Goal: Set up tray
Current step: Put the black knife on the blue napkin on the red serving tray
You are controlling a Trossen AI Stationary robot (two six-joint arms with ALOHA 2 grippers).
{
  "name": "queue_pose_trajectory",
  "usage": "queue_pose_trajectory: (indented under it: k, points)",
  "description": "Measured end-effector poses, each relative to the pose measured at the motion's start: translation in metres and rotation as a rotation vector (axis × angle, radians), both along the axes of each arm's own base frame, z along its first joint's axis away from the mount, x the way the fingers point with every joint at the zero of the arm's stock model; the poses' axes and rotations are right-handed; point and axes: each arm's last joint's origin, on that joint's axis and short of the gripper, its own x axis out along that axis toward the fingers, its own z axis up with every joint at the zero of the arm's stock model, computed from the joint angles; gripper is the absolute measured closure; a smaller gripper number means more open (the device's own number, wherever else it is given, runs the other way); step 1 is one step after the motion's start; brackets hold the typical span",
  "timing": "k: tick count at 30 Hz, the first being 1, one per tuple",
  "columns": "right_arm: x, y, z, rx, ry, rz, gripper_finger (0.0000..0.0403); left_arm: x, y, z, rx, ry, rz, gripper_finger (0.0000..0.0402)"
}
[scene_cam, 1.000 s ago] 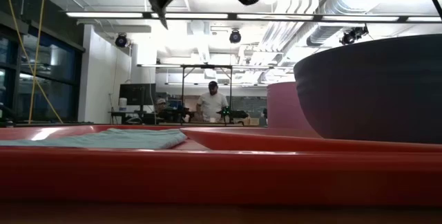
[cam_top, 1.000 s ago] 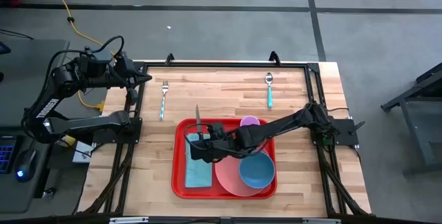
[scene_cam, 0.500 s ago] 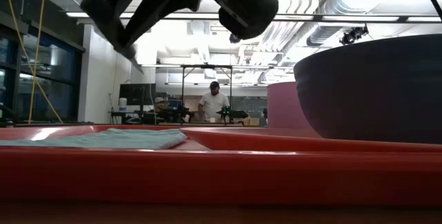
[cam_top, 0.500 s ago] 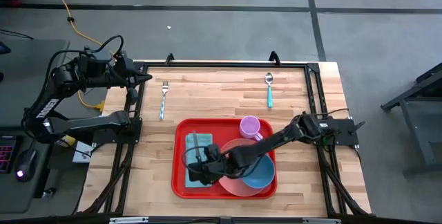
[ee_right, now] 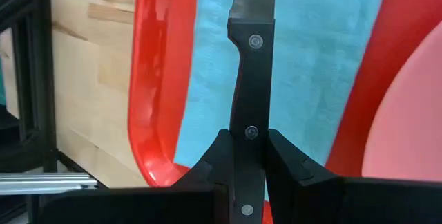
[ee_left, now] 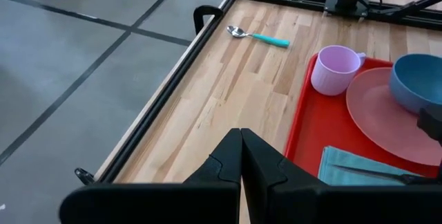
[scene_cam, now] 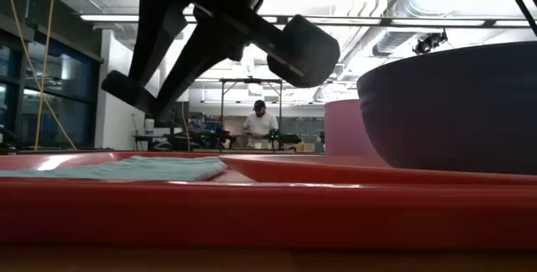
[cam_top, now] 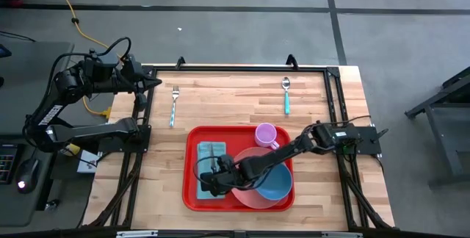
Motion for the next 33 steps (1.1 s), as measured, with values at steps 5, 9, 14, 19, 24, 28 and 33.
queue_pose_trajectory:
  k: [5, 9, 14, 19, 24, 28, 33]
  points:
    - [0.002, -0.005, -0.003, 0.006, 0.013, -0.016, 0.0371, 0.0, 0.0, 0.0, -0.013, -0.007, 0.009, 0.0366]
    - [0.003, -0.008, -0.004, 0.013, 0.02, -0.023, 0.0371, 0.0, 0.0, 0.0, -0.014, -0.007, 0.01, 0.0366]
    - [0.002, -0.007, -0.008, 0.034, 0.044, -0.028, 0.0371, 0.0, 0.0, 0.0, -0.017, -0.008, 0.011, 0.0366]
    - [0.002, -0.006, -0.012, 0.049, 0.059, -0.031, 0.0371, 0.0, 0.0, 0.0, -0.032, -0.017, 0.022, 0.0366]
    - [0.002, -0.005, -0.02, 0.057, 0.092, -0.037, 0.0371, 0.001, 0.001, 0.002, -0.024, -0.039, 0.025, 0.0366]
    - [0.002, -0.005, -0.026, 0.068, 0.113, -0.039, 0.0371, 0.001, 0.001, 0.002, -0.023, -0.041, 0.025, 0.0366]
    - [0.002, -0.005, -0.026, 0.069, 0.114, -0.041, 0.0371, 0.001, 0.001, 0.002, -0.024, -0.041, 0.025, 0.0366]
